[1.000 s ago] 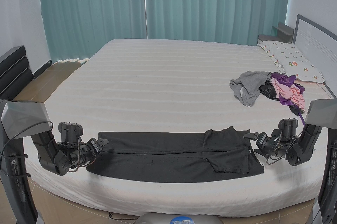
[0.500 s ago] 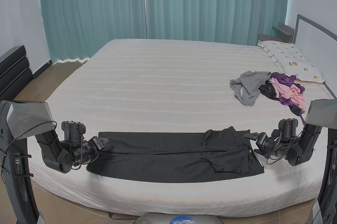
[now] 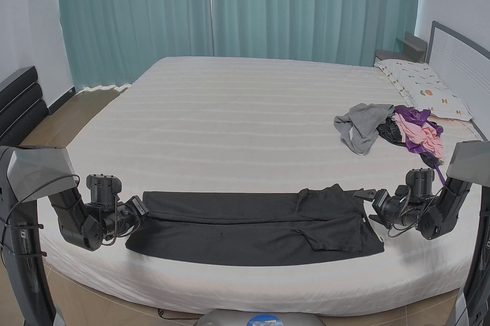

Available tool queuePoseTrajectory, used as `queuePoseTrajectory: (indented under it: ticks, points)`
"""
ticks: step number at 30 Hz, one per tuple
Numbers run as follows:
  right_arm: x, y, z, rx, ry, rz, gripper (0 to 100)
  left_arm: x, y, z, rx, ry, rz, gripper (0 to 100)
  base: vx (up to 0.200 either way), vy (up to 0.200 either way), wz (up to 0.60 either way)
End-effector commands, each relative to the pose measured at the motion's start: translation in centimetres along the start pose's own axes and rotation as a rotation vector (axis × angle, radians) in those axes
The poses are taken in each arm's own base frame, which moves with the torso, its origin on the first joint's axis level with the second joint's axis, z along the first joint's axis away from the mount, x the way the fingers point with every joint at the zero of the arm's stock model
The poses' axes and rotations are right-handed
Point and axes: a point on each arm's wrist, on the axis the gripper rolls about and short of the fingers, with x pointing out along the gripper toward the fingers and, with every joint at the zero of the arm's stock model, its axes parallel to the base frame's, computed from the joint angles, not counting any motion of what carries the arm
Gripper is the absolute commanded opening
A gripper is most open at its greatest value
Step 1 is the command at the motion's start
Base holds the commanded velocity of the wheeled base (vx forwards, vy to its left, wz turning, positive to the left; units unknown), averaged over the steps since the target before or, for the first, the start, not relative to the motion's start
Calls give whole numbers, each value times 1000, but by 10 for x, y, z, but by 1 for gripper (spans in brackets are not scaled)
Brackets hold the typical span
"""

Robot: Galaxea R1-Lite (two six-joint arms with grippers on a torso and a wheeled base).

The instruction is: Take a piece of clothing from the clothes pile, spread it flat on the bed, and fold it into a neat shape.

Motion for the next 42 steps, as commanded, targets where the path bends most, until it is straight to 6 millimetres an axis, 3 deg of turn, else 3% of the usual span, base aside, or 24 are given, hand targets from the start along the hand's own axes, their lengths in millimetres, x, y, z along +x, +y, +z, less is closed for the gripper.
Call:
queuePoseTrajectory:
  ticks: [1, 24, 25, 35, 42]
  points:
    - [0, 6, -2, -12, 1, 8, 100, -6, -5, 5, 2, -25, -11, 0, 0, 0, 0]
    - [25, 7, -7, -16, 43, -95, 100, -2, -7, 4, 5, -29, -11, 0, 0, 0, 0]
    - [26, 7, -7, -19, 45, -93, 0, -2, -7, 4, 5, -30, -12, 0, 0, 0, 0]
    - [37, 6, -2, -58, 22, -136, 0, -3, -9, 6, 6, -36, -17, 0, 0, 0, 0]
    - [31, 14, 8, -21, -14, -110, 0, -3, -10, 9, -5, -47, -26, 0, 0, 0, 0]
